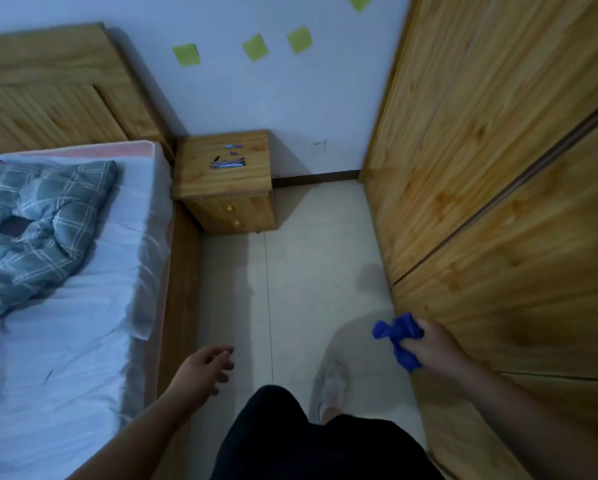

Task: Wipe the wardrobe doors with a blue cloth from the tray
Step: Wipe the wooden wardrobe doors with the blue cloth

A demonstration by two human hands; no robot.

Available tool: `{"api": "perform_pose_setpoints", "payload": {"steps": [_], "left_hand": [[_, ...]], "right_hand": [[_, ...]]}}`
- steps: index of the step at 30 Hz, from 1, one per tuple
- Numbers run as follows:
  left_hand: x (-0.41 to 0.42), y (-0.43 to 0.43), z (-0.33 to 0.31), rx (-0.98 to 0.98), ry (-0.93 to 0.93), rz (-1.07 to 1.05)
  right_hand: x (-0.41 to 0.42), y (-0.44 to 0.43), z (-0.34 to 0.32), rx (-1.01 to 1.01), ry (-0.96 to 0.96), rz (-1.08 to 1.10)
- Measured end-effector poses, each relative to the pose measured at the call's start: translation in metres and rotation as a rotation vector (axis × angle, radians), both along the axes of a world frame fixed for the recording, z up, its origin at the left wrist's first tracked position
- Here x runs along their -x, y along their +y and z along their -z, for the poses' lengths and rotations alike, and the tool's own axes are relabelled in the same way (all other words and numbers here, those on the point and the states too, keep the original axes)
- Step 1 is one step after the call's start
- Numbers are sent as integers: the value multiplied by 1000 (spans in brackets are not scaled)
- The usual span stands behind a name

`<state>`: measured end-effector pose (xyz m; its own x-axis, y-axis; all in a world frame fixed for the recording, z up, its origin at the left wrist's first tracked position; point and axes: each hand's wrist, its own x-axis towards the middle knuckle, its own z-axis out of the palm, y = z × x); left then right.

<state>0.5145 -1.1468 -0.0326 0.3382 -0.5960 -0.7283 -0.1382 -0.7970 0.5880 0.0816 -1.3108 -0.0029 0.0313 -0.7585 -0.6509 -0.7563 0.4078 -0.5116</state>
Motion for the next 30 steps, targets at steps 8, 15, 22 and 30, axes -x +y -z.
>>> {"api": "perform_pose_setpoints", "payload": {"steps": [8,15,22,30], "left_hand": [[-61,-87,14,-62,-22,-28],[-139,-233,15,-60,-53,102],[-132,-428,-49,81,-68,326],[-77,-589,-69,131,-68,446]], "right_hand": [[-108,-180,-37,138,-101,10],[-145,-260,-31,111,-8,88],[-114,-254,-16,-53,17,276],[-68,-294,-1,-210,-94,378]]}}
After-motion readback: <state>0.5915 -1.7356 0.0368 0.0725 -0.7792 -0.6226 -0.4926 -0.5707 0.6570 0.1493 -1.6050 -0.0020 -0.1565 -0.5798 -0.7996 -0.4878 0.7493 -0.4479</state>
